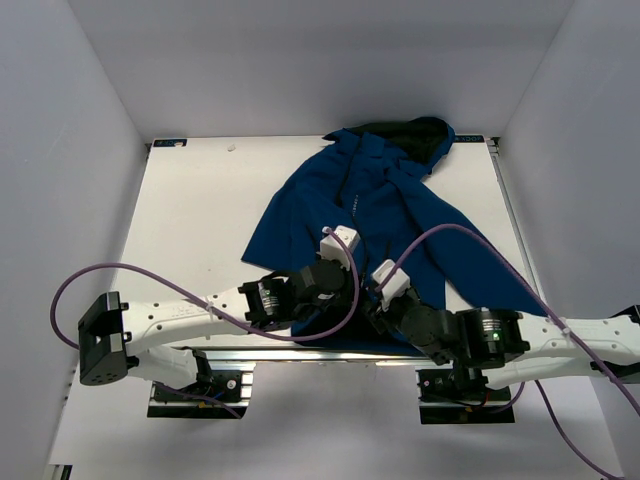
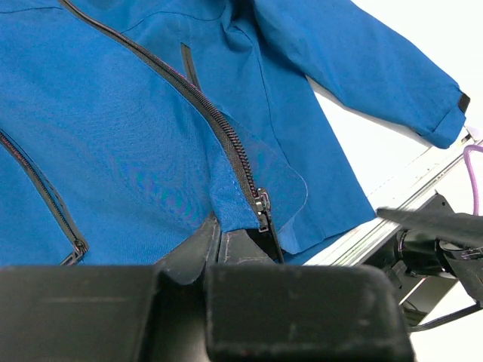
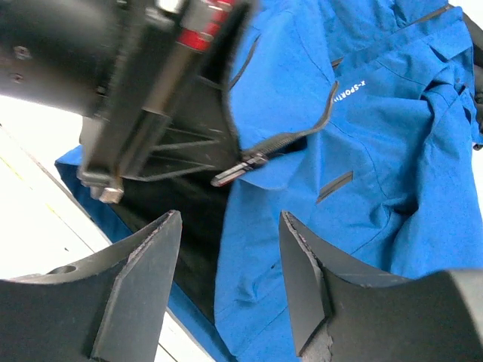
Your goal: Zip up the jacket
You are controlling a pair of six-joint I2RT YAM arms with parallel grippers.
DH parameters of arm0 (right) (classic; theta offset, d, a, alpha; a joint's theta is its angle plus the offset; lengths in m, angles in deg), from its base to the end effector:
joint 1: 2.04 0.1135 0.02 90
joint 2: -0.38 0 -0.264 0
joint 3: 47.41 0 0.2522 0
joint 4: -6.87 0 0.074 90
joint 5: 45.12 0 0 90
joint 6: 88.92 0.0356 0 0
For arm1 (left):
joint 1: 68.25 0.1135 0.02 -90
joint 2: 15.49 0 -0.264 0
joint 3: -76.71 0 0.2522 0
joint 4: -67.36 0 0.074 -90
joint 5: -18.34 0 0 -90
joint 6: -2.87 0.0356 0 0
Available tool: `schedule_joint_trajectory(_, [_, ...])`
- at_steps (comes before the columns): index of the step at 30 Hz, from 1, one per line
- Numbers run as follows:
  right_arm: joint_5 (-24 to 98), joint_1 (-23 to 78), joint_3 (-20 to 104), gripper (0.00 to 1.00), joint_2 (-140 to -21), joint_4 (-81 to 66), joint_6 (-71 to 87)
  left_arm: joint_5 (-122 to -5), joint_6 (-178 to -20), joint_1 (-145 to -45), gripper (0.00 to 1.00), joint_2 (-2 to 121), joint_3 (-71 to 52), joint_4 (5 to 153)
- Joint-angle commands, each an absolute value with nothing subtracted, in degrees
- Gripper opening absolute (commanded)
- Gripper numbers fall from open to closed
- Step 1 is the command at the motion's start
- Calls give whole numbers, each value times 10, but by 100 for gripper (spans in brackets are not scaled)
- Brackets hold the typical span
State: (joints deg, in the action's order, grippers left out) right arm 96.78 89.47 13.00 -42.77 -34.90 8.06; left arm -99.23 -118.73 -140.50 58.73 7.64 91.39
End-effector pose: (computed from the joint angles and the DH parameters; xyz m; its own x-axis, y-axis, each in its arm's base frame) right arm 0.0239 0.1562 0.3291 -0.0664 -0.3266 -0.9428 -0.6323 0.7447 -0.2135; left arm 0.1046 -0.2726 0.2934 -0.5044 0.0522 -0.8619 0.5363 0.8013 -0.2653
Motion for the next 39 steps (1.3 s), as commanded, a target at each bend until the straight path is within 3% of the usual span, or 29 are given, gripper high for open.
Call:
schedule_joint_trajectory(1, [960,895,126,60,-443,-298,50,-979,-1195,-1409,0,587,50,911])
schedule_joint_trajectory(8, [955,880,106,60,-459,-230,16,-973,-1196,-1409,0,581,54,909])
schedule_joint_trajectory(11, [951,866,104,52,-465,-222,13,-970,-1197,-1409,0,578,59,909])
schedule_joint_trajectory(24, [949,835,99,52,-479,-225,6,-970,-1194,-1409,0,571,66,901])
schedule_joint_trajectory(39, [927,814,98,37,-473,-251,31,-973,-1190,-1409,0,568,70,899])
